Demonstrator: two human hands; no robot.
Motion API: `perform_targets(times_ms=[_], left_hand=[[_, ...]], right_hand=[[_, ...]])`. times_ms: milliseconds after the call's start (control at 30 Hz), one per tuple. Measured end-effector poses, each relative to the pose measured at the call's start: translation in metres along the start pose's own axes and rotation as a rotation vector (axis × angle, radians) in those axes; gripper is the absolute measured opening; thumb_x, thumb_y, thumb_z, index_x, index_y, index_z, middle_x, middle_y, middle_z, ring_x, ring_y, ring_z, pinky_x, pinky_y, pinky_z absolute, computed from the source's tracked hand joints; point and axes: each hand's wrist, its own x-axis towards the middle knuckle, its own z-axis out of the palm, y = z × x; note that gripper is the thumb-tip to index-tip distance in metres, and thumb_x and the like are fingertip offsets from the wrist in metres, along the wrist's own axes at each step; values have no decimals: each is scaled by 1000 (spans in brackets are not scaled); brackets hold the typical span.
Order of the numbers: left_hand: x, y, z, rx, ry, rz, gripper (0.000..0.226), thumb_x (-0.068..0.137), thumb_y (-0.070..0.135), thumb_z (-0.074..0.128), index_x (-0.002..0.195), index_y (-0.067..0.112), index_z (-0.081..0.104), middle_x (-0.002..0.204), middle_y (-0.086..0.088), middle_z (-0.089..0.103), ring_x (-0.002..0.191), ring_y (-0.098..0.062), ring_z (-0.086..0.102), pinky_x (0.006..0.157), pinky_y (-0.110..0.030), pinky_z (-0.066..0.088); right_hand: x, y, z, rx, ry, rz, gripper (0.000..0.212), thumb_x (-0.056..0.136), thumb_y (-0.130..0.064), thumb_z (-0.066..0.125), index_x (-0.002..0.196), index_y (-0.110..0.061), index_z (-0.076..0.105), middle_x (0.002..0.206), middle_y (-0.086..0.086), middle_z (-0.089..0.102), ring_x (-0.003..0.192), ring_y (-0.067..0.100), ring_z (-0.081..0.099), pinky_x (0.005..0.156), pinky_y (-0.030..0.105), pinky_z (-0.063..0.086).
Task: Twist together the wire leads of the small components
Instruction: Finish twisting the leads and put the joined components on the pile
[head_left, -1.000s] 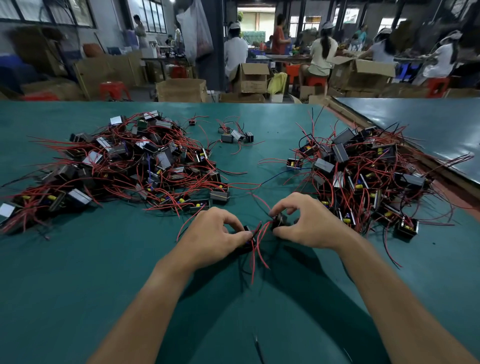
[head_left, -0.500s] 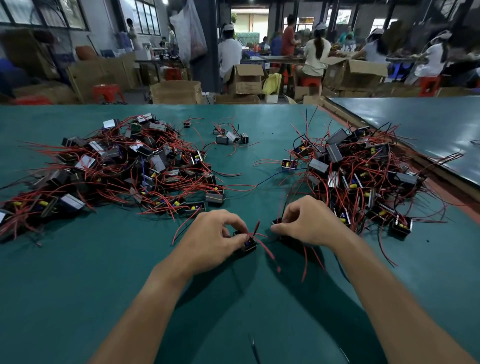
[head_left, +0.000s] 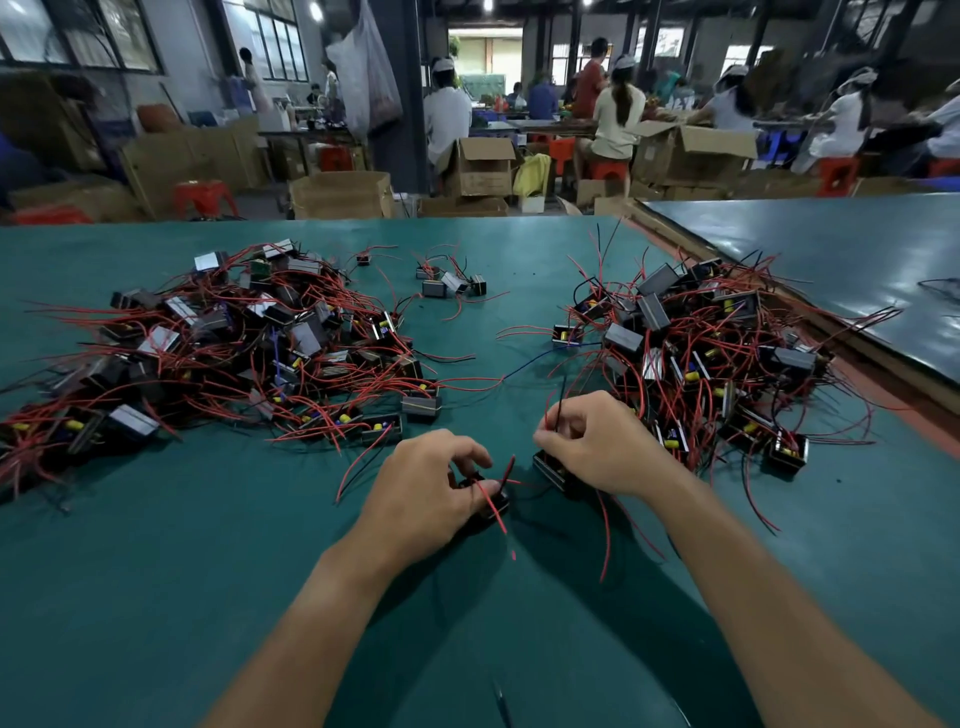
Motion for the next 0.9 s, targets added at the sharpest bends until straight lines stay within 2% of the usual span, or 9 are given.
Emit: perform_targets(times_ms=[100,200,333,400,467,567,700,800,900], left_hand=[[1,-2,1,8,20,15,6,78,25,79,83,26,76,78,8,64,71,-12,58,70,-31,50],[1,-5,1,8,18,23,6,81,18,73,76,21,72,73,7,65,69,-11,59,68,-30,50],[1,-4,2,27,0,5,8,79,15,67,73,20,65,67,8,60,64,-10,55,62,-28,46],[1,-3,3,21,-4,-6,10,78,14,66,72,22,62,65,9,58,61,-9,52,58,-26,42],[1,-4,4,7,-10,-23,11,79,14,64,72,22,60,65,8,58,61,-10,52,56,-24,39],[1,-5,5,10,-4,-49,9,81,18,63,74,21,59,69,8,59,64,-11,54,58,-26,41],[0,-3,5,12,-1,-111,9,74,22,62,71,25,53,67,8,57,65,-18,54,58,-32,42],[0,0,1,-118,-14,-114,4,68,21,51,70,23,49,68,-2,63,67,-27,59,61,-42,49],[-1,2,-3,-236,-7,-99,12,71,11,51,79,20,52,75,1,68,73,-24,64,68,-42,53]], right_hand=[[-2,-4,-3,75,-6,-4,35,92,-28,65,61,-14,62,56,3,63,50,11,49,55,33,46],[-5,-12,-3,171,-50,-6,43,95,-26,61,55,-12,55,48,2,51,44,12,40,50,29,37],[-15,-24,1,374,-292,-90,12,90,-8,66,79,-11,69,46,-7,52,40,6,39,42,18,33],[-19,-28,2,354,-399,-142,12,88,-4,67,90,-14,72,51,-5,55,44,7,41,45,18,34],[-20,-29,2,361,-463,-174,15,88,-2,67,87,-16,73,58,-1,59,50,9,46,48,18,37],[-19,-27,1,348,-436,-190,12,89,-6,68,80,-13,73,56,-4,60,50,6,50,51,16,41],[-16,-23,5,329,-373,-170,14,91,-13,68,79,-9,75,56,-8,59,50,5,46,50,17,38],[-14,-21,10,280,-319,-182,18,92,-16,66,76,-11,75,55,-11,56,49,2,42,49,17,34],[-11,-19,11,242,-261,-169,22,92,-20,66,71,-16,74,51,-10,48,46,3,35,44,20,29]])
